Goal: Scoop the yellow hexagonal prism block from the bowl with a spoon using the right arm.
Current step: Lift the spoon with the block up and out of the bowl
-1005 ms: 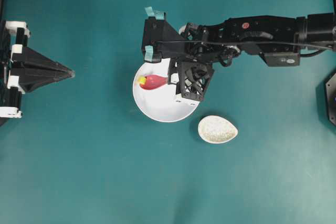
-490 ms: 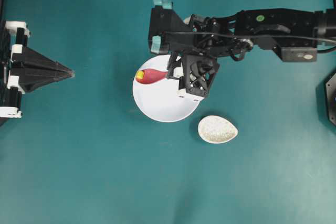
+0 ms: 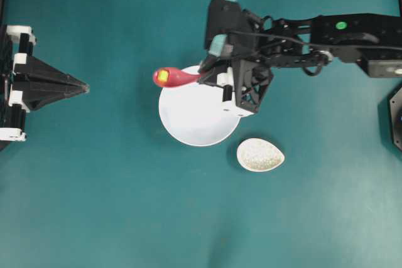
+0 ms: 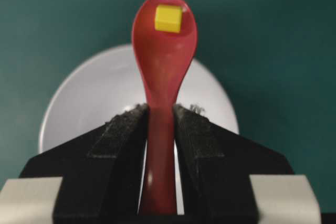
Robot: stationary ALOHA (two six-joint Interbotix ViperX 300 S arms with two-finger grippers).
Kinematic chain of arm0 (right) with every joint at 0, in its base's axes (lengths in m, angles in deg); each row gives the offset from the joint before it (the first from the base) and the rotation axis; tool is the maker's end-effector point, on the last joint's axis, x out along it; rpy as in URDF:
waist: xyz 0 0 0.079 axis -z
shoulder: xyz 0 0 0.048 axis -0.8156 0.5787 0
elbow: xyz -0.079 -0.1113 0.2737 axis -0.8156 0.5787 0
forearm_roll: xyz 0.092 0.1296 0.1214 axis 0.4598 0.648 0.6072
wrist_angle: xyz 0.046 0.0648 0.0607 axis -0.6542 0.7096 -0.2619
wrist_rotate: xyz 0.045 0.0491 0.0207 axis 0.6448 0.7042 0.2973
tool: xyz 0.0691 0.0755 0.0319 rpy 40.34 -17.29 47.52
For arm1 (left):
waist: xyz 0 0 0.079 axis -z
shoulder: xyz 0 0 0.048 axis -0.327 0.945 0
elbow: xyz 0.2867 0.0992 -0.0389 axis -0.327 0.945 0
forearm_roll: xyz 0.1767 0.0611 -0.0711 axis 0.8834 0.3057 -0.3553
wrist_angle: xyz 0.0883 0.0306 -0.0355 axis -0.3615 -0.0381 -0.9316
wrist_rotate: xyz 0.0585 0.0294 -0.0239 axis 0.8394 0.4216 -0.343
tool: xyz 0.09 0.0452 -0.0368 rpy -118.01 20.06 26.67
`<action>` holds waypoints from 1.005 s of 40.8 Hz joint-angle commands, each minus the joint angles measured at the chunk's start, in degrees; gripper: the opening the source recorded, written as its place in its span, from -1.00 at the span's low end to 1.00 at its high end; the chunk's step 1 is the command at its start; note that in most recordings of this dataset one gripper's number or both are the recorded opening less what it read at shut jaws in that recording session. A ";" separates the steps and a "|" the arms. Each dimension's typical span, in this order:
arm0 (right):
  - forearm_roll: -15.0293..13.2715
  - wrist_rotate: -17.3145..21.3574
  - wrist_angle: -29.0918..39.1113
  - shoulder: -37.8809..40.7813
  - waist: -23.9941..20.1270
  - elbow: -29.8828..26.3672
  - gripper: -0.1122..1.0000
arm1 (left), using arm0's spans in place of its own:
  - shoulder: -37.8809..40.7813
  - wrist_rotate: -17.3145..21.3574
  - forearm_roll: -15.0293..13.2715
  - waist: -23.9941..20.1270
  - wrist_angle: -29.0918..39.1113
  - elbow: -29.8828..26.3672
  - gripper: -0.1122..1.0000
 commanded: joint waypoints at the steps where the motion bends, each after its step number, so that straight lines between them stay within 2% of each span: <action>1: -0.70 -0.09 -4.83 -3.60 -0.18 1.67 -0.40 | 0.18 0.09 0.26 -0.09 -0.35 -1.32 -0.82; 6: -1.85 -0.09 -9.76 -6.50 -0.53 4.75 -0.40 | 0.18 0.09 0.26 0.00 -0.35 -1.32 -0.82; 13: -3.34 -0.09 -13.18 -10.90 -1.05 7.91 -0.40 | 0.18 0.09 0.26 -0.09 -0.26 -1.32 -0.82; 25: -3.43 0.00 -11.07 -16.61 -1.93 10.11 -0.40 | 0.09 0.18 0.26 -0.09 -0.35 -1.32 -0.82; 41: -3.43 0.44 -9.58 -17.31 -2.11 10.11 -0.40 | 0.18 0.18 0.26 -0.09 -0.62 -1.32 -0.82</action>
